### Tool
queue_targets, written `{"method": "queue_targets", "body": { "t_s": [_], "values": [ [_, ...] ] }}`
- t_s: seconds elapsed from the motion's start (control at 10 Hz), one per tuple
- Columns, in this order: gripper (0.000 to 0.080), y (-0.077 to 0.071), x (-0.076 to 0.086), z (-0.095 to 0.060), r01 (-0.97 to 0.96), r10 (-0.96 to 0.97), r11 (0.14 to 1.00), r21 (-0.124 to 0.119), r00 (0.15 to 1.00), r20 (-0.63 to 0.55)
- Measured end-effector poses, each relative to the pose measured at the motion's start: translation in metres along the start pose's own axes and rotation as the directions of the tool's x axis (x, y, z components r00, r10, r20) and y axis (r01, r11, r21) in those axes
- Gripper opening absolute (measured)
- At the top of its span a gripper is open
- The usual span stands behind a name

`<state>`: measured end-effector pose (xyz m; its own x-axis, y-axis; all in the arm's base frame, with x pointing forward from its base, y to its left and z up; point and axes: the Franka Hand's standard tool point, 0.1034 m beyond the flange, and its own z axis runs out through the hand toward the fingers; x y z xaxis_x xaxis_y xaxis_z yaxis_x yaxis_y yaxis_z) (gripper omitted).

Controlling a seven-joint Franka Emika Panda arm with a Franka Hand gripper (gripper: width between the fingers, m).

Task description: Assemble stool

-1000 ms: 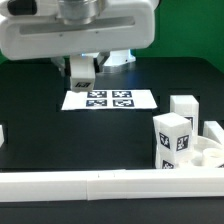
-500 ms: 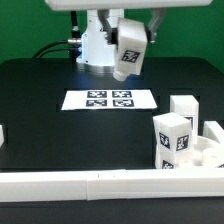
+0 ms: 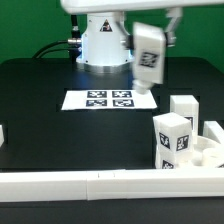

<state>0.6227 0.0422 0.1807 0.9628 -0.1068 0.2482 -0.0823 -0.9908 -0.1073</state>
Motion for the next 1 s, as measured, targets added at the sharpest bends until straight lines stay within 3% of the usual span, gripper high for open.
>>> {"method": "queue_targets", "body": {
  "t_s": [0.1, 0.2, 0.5, 0.8, 1.0],
  "values": [
    [0.0323, -0.010, 0.002, 0.003, -0.023, 0.025, 1.000, 0.020, 0.997, -0.072],
    [0.0323, -0.005, -0.007, 0.006, -0.015, 0.015, 1.000, 0.008, 0.998, -0.062],
    [0.0323, -0.006, -0.009, 0.008, -0.018, 0.018, 1.000, 0.009, 0.998, -0.059],
    [0.0323, -0.035, -0.002, 0.028, -0.128, 0.131, 0.989, 0.072, 0.990, -0.051],
    [0.0323, -0.034, 0.000, 0.028, -0.134, 0.138, 0.988, 0.074, 0.989, -0.049]
  ]
}}
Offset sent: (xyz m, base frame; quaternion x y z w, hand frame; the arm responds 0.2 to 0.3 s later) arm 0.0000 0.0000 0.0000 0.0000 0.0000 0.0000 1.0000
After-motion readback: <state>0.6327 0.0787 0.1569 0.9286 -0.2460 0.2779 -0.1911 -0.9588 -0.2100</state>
